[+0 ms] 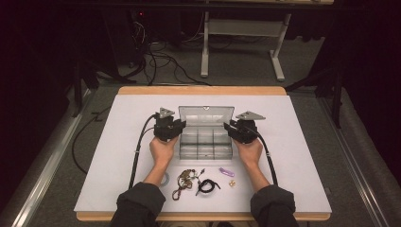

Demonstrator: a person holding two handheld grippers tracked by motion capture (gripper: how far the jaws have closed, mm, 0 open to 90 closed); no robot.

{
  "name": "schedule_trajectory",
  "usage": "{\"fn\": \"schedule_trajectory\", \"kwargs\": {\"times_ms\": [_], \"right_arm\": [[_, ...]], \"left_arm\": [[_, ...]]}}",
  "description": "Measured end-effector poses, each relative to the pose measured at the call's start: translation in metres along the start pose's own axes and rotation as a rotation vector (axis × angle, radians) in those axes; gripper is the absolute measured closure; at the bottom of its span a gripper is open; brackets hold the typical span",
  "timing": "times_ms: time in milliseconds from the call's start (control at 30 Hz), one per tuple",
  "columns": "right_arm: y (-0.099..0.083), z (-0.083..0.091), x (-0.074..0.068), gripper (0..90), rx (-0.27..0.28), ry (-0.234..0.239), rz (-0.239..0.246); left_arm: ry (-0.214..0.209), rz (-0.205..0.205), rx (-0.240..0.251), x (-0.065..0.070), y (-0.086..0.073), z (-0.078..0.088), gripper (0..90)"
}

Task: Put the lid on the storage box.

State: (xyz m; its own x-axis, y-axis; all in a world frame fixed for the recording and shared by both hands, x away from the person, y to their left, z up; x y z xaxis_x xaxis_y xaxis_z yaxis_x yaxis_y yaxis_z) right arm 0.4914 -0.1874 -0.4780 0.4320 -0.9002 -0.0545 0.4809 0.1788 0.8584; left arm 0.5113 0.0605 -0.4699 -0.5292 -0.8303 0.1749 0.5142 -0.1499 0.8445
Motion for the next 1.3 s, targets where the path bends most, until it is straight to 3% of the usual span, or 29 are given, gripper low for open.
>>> {"fn": "schedule_trajectory", "kwargs": {"times_ms": [567,900,1067,1167,1300], "right_arm": [[-0.003,-0.004,0.001,67.4,-0.024,-0.009,-0.003],[-0.007,-0.006,0.003,67.7,-0.048,-0.006,-0.012],[-0.007,-0.006,0.001,69.6,-0.046,0.011,-0.005],[-0.007,-0.007,-0.002,69.2,-0.051,-0.008,0.022],[-0.009,-0.006,0.000,69.5,-0.067,0.004,0.015]], "left_arm": [[0.014,0.018,-0.034,-0.002,-0.006,-0.011,72.7],[0.001,0.057,-0.036,-0.005,-0.005,-0.012,70.3],[0.000,0.048,-0.036,-0.005,-0.005,-0.012,72.4],[0.000,0.045,-0.045,-0.005,-0.007,-0.013,72.2],[-0.012,0.046,-0.044,-0.005,-0.006,-0.010,72.0]]}}
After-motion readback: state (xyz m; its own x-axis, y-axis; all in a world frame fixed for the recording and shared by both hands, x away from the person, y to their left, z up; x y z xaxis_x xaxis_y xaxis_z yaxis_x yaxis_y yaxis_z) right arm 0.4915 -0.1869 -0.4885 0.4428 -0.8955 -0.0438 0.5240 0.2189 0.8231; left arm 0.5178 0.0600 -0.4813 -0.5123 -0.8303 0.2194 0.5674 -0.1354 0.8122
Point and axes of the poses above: each handheld gripper's, and its own axes: z roughly backward along the jaws, y roughly out of its top, x roughly to its right, the point moved 5 cm from there along -z, roughly forward along the jaws, and after that the axes turned 2 degrees about x, right-handed, at the moved point
